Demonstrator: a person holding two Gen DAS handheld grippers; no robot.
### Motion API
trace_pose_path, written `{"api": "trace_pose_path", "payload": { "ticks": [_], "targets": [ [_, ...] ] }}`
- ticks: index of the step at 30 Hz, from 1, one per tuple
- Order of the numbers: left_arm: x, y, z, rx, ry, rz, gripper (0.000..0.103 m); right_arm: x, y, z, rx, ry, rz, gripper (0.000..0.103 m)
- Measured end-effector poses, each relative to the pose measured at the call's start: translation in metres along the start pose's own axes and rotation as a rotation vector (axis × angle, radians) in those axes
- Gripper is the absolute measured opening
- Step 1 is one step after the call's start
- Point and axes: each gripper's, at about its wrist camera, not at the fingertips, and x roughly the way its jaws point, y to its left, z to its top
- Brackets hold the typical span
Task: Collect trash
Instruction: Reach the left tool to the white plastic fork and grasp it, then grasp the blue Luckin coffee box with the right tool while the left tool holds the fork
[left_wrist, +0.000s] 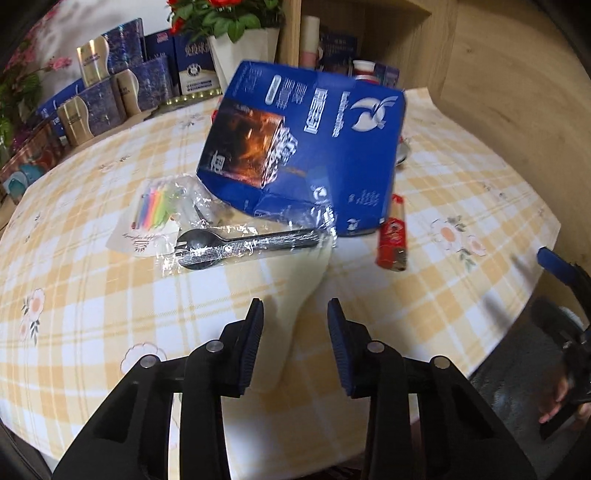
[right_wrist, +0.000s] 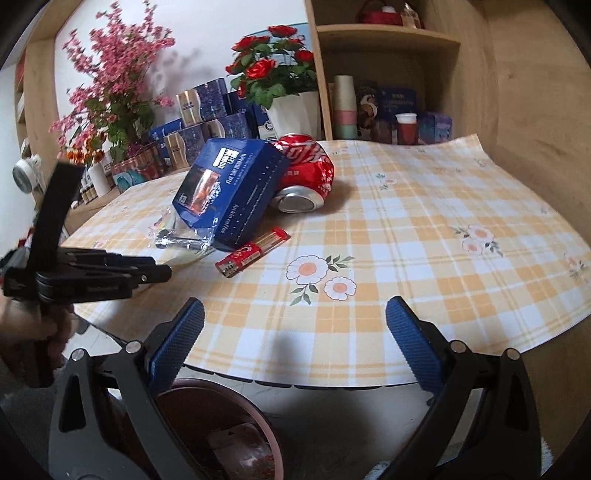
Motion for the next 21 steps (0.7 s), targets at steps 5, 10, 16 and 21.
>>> {"api": "trace_pose_path", "payload": {
  "ticks": [5,10,16,21],
  "targets": [
    [0.004,0.0,0.003,0.053,-0.007,0.015,0.012,0.006,-0.006,0.0,0.042,0.02,0.024,0.097],
    [-0.014,0.003,-0.002,0.016,-0.074,-0.011,0.012,0.011,-0.008,-0.001,0.059,0.032,0.043,0.097],
    [-0.047,0.015,-0.007,-0.101,-0.175,-0.054,0.012,0.01,-0.009,0.018,0.091,0.01,0.075,0.097],
    [-0.044,0.032,-0.011,-0.26,-0.136,-0.245,0.012,0.025,-0.004,0.048,0.117,-0.011,0.113,0.097]
  ]
}}
